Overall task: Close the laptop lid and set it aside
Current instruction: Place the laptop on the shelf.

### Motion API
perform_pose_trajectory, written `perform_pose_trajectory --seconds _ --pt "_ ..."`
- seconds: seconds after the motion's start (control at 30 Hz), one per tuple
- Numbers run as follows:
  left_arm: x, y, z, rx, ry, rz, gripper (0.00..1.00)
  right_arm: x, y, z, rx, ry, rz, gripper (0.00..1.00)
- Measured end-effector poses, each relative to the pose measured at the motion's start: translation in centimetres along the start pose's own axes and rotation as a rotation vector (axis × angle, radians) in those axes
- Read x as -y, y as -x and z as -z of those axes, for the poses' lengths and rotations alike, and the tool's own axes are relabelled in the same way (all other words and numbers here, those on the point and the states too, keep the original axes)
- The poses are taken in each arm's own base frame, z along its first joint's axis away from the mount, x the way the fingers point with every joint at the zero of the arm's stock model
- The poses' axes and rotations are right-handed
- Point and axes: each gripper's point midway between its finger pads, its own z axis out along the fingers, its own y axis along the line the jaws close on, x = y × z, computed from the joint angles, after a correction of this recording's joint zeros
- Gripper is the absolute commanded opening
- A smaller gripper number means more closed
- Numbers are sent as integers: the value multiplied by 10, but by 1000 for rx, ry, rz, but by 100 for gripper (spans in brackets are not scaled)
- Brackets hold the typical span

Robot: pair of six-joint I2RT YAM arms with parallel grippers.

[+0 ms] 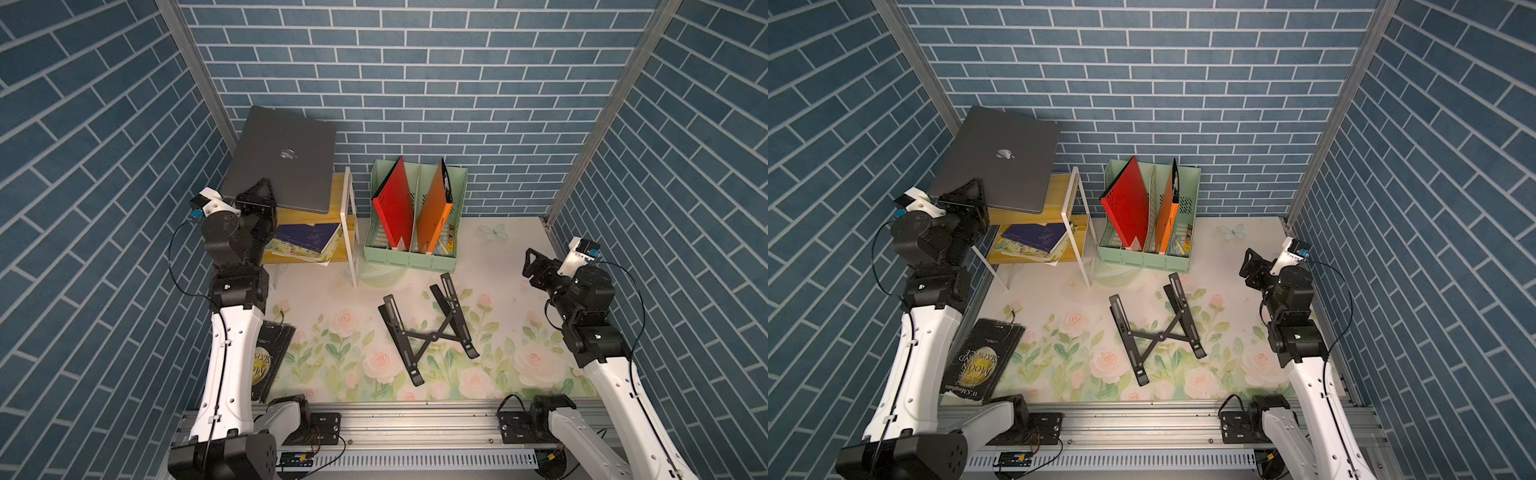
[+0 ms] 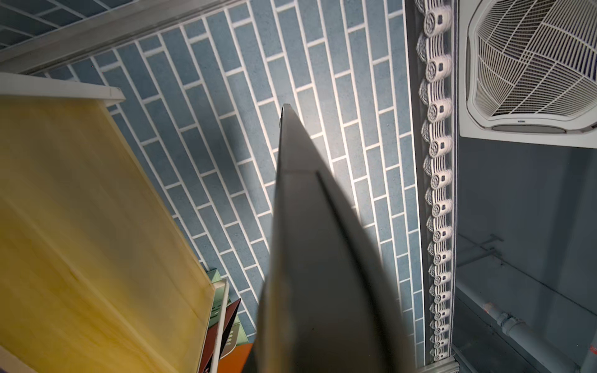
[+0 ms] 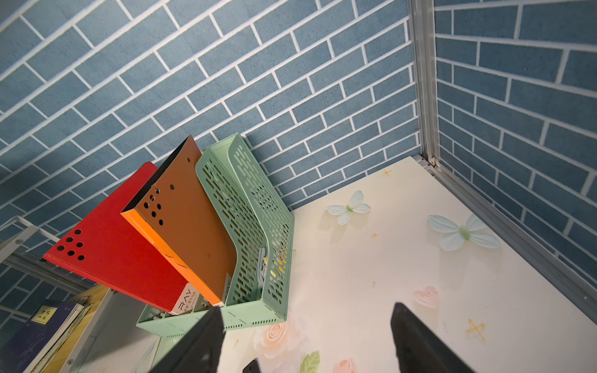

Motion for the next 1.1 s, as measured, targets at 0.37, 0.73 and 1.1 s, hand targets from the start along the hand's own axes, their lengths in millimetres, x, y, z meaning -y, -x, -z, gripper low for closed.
perform_pose_trajectory --seconds 0.37,0.73,1.1 --pt "-49 -19 -12 -124 66 49 0 0 -2 -2 -8 1 18 81" --pt "-80 -17 -6 -84 97 78 0 -1 -4 -4 -18 4 19 81" --pt "-114 -18 5 -24 142 159 0 -1 -5 -5 -20 4 19 81"
